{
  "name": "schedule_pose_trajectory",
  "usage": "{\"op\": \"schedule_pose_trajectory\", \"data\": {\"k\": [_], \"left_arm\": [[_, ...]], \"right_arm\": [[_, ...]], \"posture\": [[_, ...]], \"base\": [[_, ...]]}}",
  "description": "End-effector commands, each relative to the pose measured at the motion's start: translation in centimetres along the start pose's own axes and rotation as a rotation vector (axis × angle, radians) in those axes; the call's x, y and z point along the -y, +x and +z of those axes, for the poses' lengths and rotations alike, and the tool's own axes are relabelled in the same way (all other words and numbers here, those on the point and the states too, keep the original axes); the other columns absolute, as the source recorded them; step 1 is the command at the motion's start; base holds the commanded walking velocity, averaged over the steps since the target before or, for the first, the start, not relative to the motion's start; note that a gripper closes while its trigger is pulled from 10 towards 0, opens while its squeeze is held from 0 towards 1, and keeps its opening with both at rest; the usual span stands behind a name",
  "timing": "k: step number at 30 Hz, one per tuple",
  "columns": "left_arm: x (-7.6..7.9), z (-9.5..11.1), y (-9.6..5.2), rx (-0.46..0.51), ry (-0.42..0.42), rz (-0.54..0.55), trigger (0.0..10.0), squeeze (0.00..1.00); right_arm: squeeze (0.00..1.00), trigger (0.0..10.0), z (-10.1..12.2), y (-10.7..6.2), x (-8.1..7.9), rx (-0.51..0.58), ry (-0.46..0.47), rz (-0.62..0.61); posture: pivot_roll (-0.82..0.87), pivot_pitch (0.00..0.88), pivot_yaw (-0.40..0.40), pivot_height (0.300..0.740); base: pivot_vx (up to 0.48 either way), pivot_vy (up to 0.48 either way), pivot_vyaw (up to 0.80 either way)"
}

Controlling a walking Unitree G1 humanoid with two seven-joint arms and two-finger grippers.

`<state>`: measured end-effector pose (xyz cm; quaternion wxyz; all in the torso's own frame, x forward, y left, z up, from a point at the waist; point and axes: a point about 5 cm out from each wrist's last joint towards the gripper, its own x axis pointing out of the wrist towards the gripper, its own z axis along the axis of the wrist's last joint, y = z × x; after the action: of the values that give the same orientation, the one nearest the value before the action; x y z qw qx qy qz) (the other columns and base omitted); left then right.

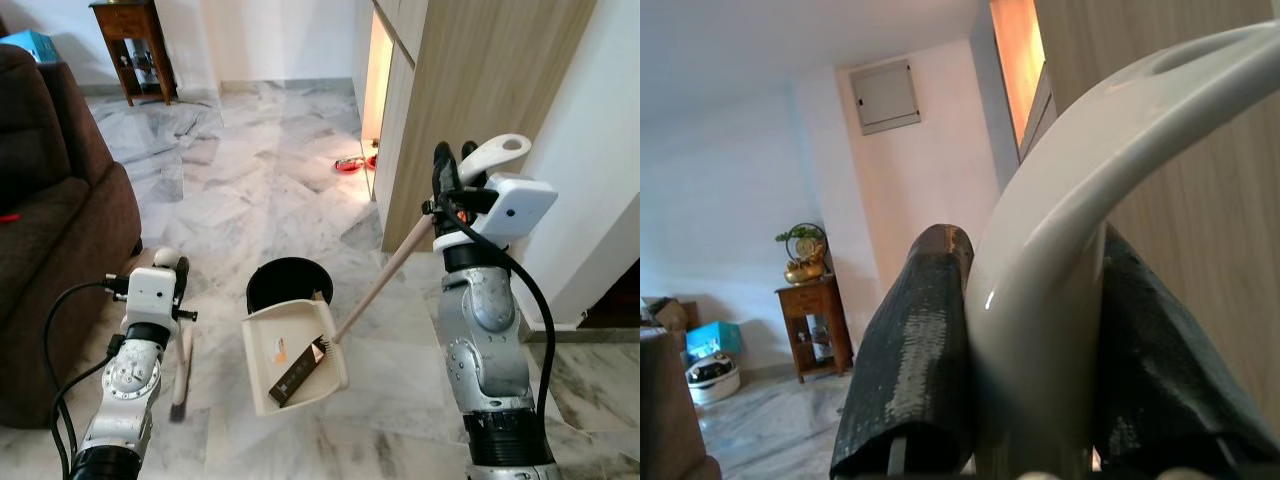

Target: Sweep floor

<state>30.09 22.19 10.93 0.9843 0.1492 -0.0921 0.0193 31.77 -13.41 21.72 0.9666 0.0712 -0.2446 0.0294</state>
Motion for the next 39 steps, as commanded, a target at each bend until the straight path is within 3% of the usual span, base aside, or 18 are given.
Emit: {"op": "schedule_pose_trajectory", "data": {"k": [1,21,39], "left_arm": [[-0.81,0.78,0.29,0.031,0.027,0.014,10.0,0.0],[-0.19,1.07,0.61,0.024,0.019,0.016,10.0,0.0],[-0.1,1.34,0.71,0.036,0.012,0.027,10.0,0.0]], "right_arm": [[0.0,10.0,1.75,0.42,-0.42,0.083,0.024,0.009],[0.0,10.0,1.71,0.46,-0.24,0.075,0.027,0.003],[0.0,10.0,1.86,0.68,-0.24,0.077,0.05,-0.015]], "posture": [[0.0,0.0,0.03,0.74],[0.0,0.0,0.027,0.74],[0.0,0.0,0.026,0.74]], "base": [[0.0,0.277,0.0],[0.333,0.263,0.0],[0.424,0.0,-0.16]]}}
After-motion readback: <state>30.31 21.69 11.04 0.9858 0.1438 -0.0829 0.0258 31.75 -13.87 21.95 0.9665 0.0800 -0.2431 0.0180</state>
